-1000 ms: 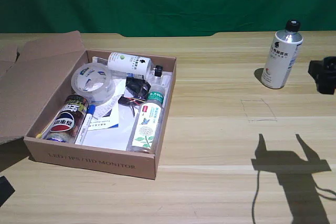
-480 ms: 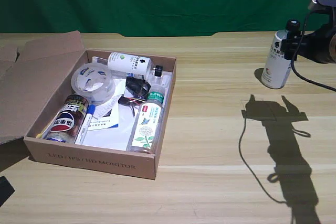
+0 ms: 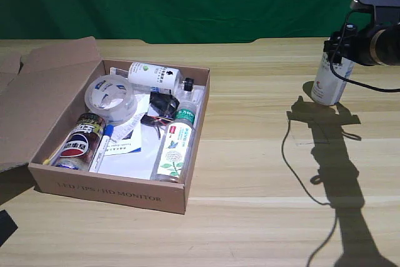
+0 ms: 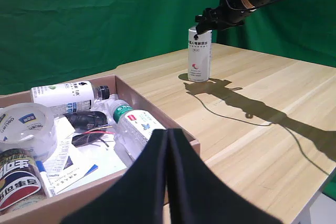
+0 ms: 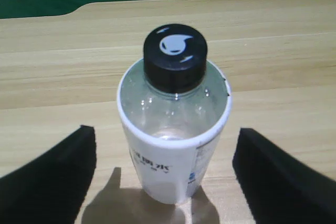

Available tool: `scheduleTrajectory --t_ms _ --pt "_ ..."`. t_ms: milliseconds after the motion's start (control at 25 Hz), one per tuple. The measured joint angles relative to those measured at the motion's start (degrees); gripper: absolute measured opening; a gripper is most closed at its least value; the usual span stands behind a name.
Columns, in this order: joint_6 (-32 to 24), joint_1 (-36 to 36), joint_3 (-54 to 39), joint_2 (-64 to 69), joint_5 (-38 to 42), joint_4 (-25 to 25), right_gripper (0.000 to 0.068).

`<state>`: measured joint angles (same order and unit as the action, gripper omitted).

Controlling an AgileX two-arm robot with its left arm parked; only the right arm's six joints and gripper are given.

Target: Place the white bottle into the box.

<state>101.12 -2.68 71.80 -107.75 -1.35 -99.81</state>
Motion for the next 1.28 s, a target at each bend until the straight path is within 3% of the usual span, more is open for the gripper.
scheduleTrajectory --t_ms 1280 --pt "0.2 0.3 12.9 -20.5 -5.5 0.2 0.0599"
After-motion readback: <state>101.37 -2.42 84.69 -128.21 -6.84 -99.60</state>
